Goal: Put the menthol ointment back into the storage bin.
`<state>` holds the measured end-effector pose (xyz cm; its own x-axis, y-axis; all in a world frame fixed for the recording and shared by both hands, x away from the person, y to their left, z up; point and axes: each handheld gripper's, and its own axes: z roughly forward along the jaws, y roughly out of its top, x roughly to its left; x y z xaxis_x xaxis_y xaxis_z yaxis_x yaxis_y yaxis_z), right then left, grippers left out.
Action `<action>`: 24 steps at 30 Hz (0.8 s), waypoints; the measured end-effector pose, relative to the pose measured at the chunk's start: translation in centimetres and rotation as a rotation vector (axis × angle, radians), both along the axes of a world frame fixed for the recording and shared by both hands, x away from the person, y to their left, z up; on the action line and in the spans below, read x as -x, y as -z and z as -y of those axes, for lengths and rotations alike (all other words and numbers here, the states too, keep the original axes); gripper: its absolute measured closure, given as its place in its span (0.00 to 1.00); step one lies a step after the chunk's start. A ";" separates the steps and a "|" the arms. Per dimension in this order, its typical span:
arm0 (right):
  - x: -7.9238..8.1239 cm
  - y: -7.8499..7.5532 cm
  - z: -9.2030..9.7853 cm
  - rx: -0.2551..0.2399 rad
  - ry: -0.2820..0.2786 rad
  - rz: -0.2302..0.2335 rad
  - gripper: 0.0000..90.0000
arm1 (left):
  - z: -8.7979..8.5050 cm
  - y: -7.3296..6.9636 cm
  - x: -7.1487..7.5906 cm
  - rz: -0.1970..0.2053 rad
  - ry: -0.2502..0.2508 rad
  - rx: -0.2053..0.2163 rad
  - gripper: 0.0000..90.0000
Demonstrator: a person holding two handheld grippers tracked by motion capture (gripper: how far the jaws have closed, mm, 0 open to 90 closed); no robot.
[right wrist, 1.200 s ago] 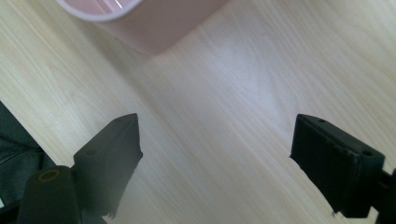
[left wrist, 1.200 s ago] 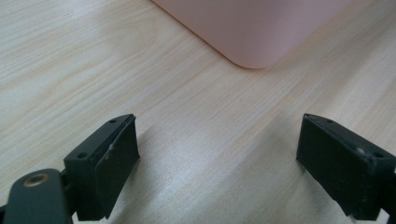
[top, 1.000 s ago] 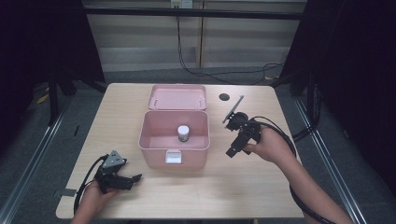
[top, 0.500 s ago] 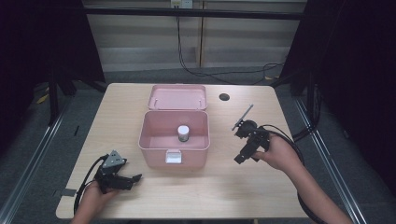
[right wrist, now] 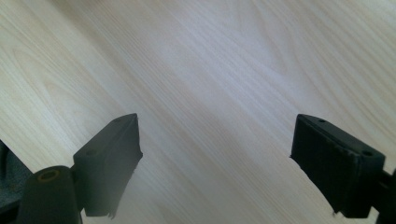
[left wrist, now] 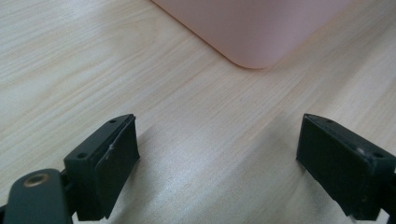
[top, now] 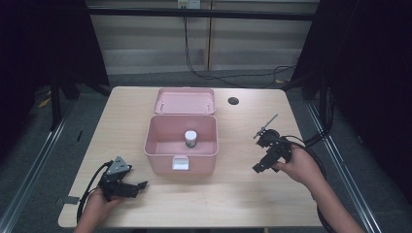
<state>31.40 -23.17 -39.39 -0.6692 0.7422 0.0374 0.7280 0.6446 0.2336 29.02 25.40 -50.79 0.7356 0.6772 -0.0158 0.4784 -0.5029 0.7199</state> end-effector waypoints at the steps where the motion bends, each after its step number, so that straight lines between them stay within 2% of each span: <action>1: 0.1 0.1 0.2 -0.001 0.002 0.002 0.17 | 0.0 0.0 0.0 0.000 0.000 0.001 0.14; 5: 0.4 0.5 0.7 0.010 0.010 0.008 0.17 | 0.0 0.0 0.0 0.000 0.000 0.001 0.14; 8: 0.5 0.7 1.1 -0.004 0.022 0.000 0.17 | 0.0 0.0 0.0 0.000 0.001 0.000 0.14; 13: 0.8 1.3 1.5 0.019 0.023 0.009 0.17 | 0.0 0.0 0.0 -0.001 0.001 0.001 0.14; 20: 1.4 2.4 2.0 -0.012 0.041 0.009 0.17 | 0.0 0.0 0.0 0.000 0.001 0.000 0.14; 24: 1.8 3.3 2.3 0.003 0.056 0.014 0.17 | 0.0 0.0 0.0 0.000 0.000 0.000 0.14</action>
<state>29.59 -25.51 -42.70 -0.6267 0.7788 0.0262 0.7600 0.6033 0.2417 29.02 25.40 -50.79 0.7358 0.6771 -0.0152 0.4780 -0.5033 0.7199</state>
